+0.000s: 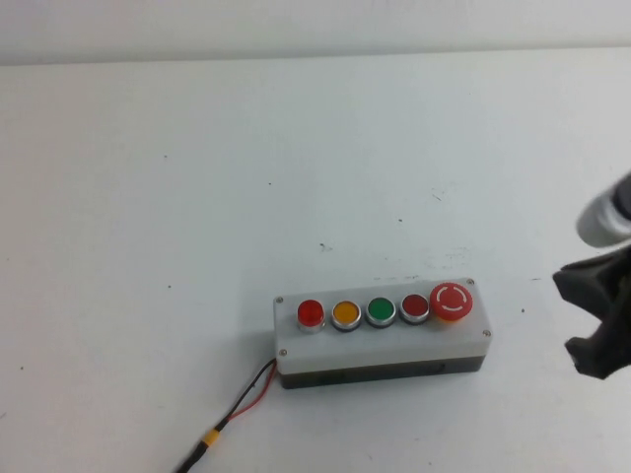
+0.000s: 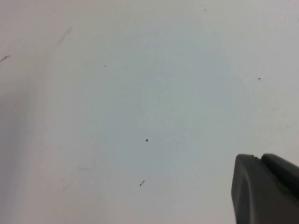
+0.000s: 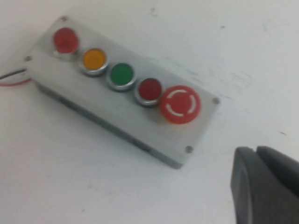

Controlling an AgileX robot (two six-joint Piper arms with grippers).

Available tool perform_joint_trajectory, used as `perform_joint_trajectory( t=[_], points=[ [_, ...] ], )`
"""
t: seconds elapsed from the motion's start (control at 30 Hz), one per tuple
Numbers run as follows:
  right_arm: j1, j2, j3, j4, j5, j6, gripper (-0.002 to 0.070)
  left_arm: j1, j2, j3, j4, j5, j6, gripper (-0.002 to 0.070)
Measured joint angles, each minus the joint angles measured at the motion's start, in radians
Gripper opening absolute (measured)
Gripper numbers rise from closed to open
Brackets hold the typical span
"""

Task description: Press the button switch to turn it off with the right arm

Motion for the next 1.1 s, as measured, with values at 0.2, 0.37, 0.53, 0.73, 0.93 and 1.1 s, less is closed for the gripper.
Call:
perform_joint_trajectory(
  t=[0.2, 0.37, 0.53, 0.73, 0.93, 1.1],
  points=[
    [-0.230, -0.220, 0.413, 0.023, -0.449, -0.004, -0.0016, 0.000, 0.000, 0.000, 0.000, 0.000, 0.000, -0.0002],
    [-0.408, -0.428, 0.691, 0.033, -0.736, -0.004, -0.0016, 0.000, 0.000, 0.000, 0.000, 0.000, 0.000, -0.0002],
    [-0.521, -0.625, 0.850, 0.035, -0.847, 0.019, -0.0016, 0.000, 0.000, 0.000, 0.000, 0.000, 0.000, -0.0002],
    [-0.536, -0.806, 0.886, 0.035, -0.785, 0.023, -0.0016, 0.000, 0.000, 0.000, 0.000, 0.000, 0.000, -0.0002],
    [-0.538, -0.955, 0.886, 0.035, -0.652, 0.023, -0.0016, 0.000, 0.000, 0.000, 0.000, 0.000, 0.000, -0.0002],
    [-0.538, -1.011, 0.886, 0.035, -0.573, 0.023, -0.0016, 0.000, 0.000, 0.000, 0.000, 0.000, 0.000, -0.0002]
  ],
)
